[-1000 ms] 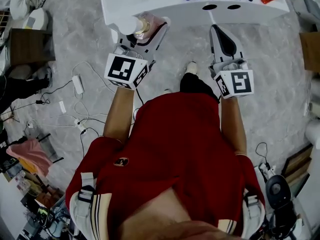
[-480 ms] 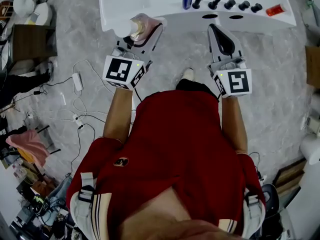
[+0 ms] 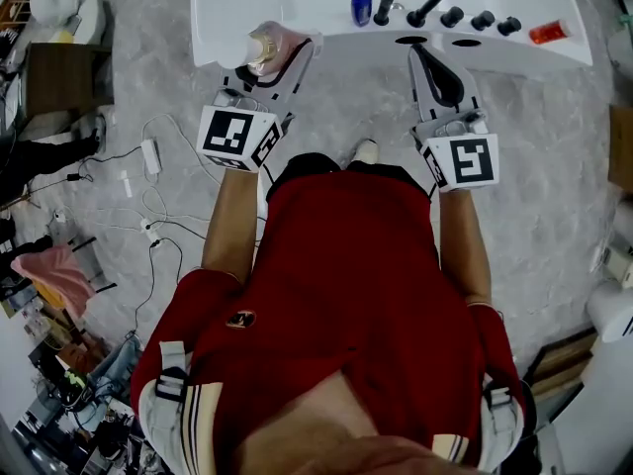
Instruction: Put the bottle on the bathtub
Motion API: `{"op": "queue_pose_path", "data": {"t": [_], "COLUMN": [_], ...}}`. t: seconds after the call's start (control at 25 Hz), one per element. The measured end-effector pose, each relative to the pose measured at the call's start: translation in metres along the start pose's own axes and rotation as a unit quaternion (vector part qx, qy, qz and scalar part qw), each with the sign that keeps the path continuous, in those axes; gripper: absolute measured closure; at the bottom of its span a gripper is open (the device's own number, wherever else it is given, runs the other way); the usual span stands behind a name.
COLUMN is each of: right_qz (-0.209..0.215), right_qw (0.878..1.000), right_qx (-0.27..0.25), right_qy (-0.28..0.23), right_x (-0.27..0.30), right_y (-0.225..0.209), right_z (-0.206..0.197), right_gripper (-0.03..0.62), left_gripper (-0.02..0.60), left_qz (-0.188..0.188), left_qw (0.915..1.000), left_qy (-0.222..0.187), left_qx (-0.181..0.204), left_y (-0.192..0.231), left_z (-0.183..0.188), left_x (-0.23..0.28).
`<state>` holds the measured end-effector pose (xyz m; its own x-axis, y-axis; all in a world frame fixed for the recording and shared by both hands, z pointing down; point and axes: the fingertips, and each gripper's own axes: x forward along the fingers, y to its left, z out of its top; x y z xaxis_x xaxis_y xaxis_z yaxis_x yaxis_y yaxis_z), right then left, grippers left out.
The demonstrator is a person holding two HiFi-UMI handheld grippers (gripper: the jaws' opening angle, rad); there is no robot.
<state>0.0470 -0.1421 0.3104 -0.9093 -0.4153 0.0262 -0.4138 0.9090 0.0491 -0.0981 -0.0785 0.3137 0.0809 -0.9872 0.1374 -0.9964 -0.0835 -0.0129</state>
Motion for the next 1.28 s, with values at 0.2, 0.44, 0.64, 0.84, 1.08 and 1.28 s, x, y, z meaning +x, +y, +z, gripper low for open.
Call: {"op": "queue_pose_path", "data": {"t": [0.2, 0.44, 0.64, 0.84, 1.08, 1.28], "right_qz": [-0.001, -0.017, -0.037, -0.054, -0.070, -0.091], "right_qw": [1.000, 1.000, 0.999, 0.998, 0.997, 0.995], "right_qx": [0.007, 0.008, 0.006, 0.006, 0.002, -0.001], "right_qy": [0.001, 0.005, 0.009, 0.017, 0.030, 0.043], "right_x": [-0.003, 0.005, 0.016, 0.033, 0.051, 0.064], "right_y": [-0.003, -0.007, -0.008, -0.009, -0.010, -0.018], "right_z": [-0.003, 0.001, 0.002, -0.002, -0.009, -0.016], "right_gripper": [0.595, 0.594, 0.594, 0.594, 0.594, 0.594], "left_gripper": [0.354, 0.354, 0.354, 0.354, 0.354, 0.354], "left_qz": [-0.001, -0.018, -0.035, -0.051, -0.067, -0.081], "left_qw": [1.0000, 0.9998, 0.9993, 0.9985, 0.9976, 0.9964], "left_qy": [0.007, 0.011, 0.015, 0.019, 0.020, 0.025], "left_qx": [0.004, 0.007, 0.004, 0.007, 0.001, -0.003], "left_y": [-0.003, 0.006, 0.019, 0.032, 0.046, 0.056], "left_z": [-0.002, 0.000, -0.009, -0.019, -0.034, -0.050], "left_x": [0.003, 0.014, 0.026, 0.038, 0.055, 0.077]}}
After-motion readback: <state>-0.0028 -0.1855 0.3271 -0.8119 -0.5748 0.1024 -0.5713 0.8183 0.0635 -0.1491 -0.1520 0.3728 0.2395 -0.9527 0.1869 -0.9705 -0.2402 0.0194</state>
